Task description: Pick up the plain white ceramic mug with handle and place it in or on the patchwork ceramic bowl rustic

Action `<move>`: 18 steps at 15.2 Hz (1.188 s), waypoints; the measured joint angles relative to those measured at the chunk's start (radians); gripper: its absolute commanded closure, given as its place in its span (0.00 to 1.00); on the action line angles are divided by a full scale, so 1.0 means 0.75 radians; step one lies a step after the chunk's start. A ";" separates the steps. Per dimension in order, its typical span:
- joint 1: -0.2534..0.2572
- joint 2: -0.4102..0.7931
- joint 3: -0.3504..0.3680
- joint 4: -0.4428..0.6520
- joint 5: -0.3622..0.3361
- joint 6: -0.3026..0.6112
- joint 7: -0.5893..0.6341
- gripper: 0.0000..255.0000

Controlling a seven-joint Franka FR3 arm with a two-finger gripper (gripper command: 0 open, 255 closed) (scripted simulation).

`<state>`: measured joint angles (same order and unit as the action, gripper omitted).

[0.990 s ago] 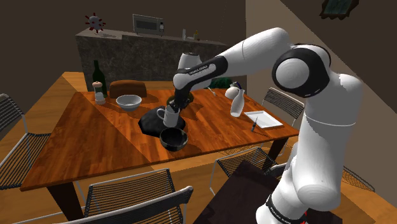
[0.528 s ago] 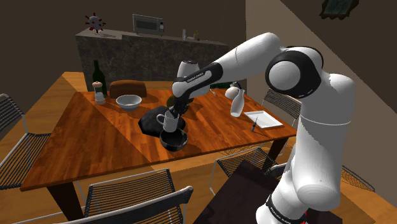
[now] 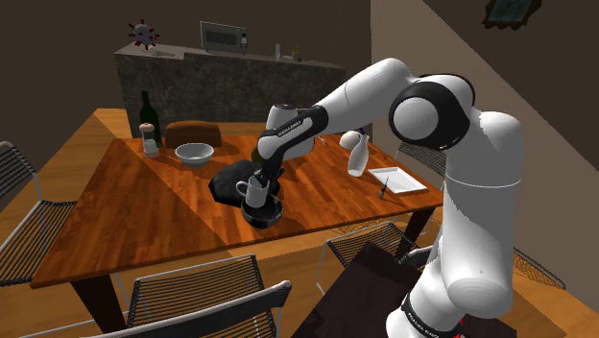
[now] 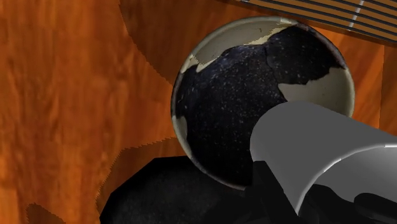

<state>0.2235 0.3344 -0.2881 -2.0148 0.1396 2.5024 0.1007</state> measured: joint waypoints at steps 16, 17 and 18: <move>0.015 -0.096 -0.021 0.002 -0.043 -0.091 0.024 0.00; 0.018 -0.109 -0.024 0.002 -0.050 -0.104 0.030 0.00; 0.020 -0.118 -0.025 -0.002 -0.054 -0.109 0.033 0.00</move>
<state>0.2387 0.2456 -0.3067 -2.0163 0.0989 2.4205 0.1257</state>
